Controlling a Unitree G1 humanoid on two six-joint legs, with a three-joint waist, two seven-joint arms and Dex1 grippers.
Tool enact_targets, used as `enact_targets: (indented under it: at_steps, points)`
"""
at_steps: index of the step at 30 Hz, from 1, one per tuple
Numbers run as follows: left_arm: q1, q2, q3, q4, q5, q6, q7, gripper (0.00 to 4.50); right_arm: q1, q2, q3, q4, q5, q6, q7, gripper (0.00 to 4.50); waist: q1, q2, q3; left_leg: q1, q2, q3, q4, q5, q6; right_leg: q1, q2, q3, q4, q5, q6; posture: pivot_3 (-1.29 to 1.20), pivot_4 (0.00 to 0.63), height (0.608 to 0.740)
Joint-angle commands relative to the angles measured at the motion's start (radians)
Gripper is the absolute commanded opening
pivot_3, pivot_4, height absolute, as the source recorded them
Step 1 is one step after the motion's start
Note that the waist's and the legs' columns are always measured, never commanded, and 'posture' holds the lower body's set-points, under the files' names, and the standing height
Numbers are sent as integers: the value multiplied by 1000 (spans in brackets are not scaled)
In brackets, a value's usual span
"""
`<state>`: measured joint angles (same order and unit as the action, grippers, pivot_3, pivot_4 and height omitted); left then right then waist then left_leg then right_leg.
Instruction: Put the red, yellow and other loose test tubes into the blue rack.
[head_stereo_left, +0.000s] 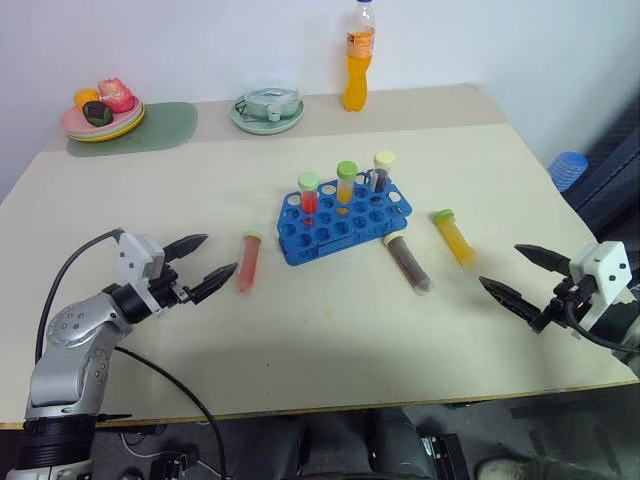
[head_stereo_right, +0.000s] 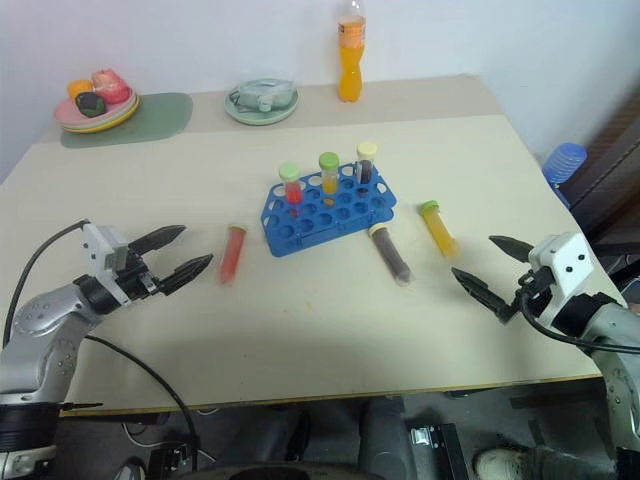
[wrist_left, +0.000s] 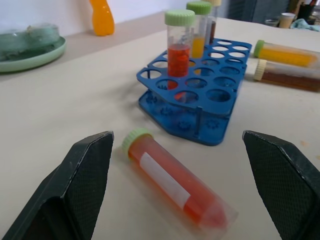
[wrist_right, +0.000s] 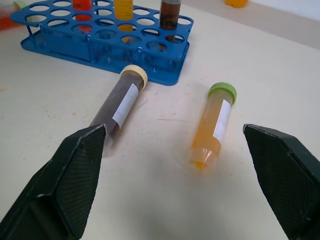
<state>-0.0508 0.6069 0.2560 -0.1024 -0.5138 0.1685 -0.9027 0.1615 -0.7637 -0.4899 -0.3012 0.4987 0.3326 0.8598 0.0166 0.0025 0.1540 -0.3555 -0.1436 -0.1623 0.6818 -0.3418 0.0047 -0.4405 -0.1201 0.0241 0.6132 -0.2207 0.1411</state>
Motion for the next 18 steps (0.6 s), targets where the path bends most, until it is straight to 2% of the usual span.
enact_targets:
  at_steps: [1, 12, 14, 18]
  points:
    - [2, 15, 22, -37, -15, 1, -3, 4222, -9, -11, -20, -45, 19, 9, -10, 4500, -1, 0, 0, 0, 0, 0, 0, 0, 0, 0, 0, 0, 0, 0, 0, 0, 150, 740]
    - [-43, 0, 5, -41, -53, 11, -35, 4222, -75, -19, 14, -77, -4, 91, -84, 4500, 1, 0, 0, 0, 0, 0, 0, 0, 0, 0, 0, 0, 0, 0, 0, 0, 150, 740]
    - [-50, 4, -12, -43, -41, -3, -58, 4222, -100, -34, 20, -83, 4, 140, -102, 4500, 0, 0, 0, 0, 0, 0, 0, 0, 0, 0, 0, 0, 0, 0, 0, 0, 150, 740]
    - [-61, 9, -57, -55, -12, -20, -93, 4222, -188, -90, 68, -113, -42, 333, -236, 4500, -2, 0, 0, 0, 0, 0, 0, 0, 0, 0, 0, 0, 0, 0, 0, 0, 150, 740]
